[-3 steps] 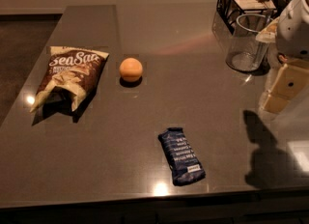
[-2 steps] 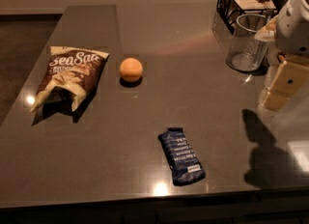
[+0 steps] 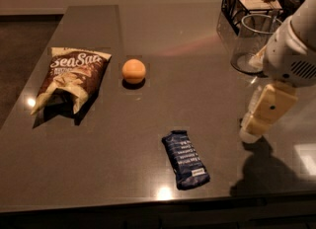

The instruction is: Move rxbar blueberry near brown chip bag

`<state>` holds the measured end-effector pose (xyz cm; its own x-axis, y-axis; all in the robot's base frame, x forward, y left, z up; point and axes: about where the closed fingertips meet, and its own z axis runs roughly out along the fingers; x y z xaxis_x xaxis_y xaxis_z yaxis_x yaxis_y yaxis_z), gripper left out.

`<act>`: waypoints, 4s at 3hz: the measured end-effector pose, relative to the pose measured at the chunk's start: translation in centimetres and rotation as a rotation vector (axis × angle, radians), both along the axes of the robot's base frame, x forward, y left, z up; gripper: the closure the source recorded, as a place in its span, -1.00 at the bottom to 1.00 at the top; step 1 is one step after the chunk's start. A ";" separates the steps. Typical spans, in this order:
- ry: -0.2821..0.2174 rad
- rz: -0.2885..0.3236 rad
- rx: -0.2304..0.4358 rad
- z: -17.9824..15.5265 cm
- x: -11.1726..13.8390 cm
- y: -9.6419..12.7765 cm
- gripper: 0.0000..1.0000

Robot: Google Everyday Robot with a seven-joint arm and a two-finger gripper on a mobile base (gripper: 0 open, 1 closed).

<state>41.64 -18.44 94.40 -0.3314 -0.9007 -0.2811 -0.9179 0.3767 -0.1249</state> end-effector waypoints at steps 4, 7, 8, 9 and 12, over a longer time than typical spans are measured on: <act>0.095 -0.265 0.119 -9.0 -4.0 9.5 -1.00; 0.124 -0.275 0.109 -11.0 -4.9 12.8 -0.19; 0.123 -0.272 0.105 -11.0 -4.6 13.1 0.28; 0.111 -0.252 0.091 -10.4 -3.7 13.9 0.73; 0.062 -0.114 0.126 -7.0 2.9 19.9 1.00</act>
Offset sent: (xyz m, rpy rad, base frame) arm -0.0325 0.0688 -0.0743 0.2141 0.1259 -0.3450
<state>44.53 1.42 87.35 -0.4500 -0.8152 -0.3647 -0.8726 0.4882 -0.0144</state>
